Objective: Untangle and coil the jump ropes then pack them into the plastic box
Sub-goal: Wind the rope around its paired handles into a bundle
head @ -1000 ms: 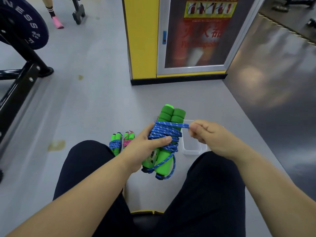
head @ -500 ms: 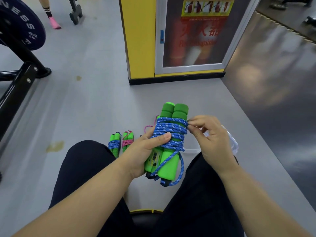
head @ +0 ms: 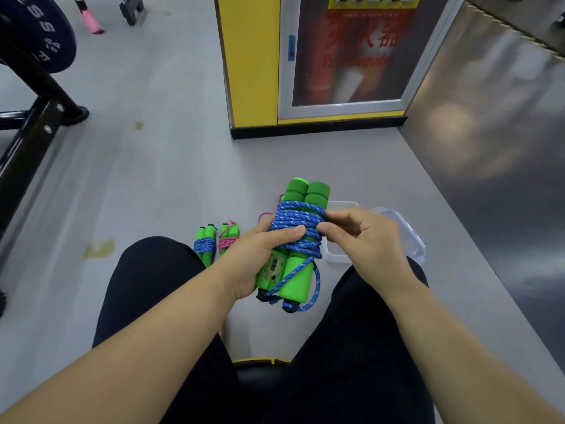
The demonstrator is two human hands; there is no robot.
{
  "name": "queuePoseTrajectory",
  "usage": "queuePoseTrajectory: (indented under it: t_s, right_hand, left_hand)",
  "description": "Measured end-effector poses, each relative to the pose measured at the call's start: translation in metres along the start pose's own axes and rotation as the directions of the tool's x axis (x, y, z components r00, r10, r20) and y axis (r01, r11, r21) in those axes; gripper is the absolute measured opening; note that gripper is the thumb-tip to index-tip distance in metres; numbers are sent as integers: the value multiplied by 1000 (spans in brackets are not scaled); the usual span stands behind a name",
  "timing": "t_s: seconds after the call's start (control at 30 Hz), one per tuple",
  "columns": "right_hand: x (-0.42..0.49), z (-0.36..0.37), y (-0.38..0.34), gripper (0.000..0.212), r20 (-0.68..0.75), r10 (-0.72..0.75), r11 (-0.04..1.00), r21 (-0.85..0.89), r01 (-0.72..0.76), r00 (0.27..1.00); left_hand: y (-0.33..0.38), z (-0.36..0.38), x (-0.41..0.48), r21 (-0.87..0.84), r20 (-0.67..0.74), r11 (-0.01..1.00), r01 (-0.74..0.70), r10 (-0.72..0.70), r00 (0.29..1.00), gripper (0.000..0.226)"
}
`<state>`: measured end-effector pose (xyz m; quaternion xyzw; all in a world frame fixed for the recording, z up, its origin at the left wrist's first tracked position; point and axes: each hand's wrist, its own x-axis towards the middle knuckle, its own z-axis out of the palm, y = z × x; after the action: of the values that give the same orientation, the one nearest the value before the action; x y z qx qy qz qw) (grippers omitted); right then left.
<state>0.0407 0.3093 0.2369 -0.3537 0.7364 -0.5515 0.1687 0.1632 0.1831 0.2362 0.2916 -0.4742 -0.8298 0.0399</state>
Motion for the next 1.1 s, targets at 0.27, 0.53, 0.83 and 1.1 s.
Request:
queuePoseTrajectory:
  t_s: [0.27,0.53,0.83,1.1]
  right_hand:
    - [1,0,7,19,31,-167,937,-306,168,985]
    - [3,-3,9,8,74,-137,916,-371,154,988]
    - [1,3,21,19,12,-116,902,-418,110,993]
    - [3,4,24,21,-64,-151,927,-356,119,986]
  left_hand:
    - [-3,1,3,74,-8,997,8,-8,1000,46]
    - [-6,6,3,287,-60,957,-31,51,997,50]
    - [-5,10,11,410,-153,912,13,54,987,47]
    - [-10,25,11,464,-148,873,-150,243,959,24]
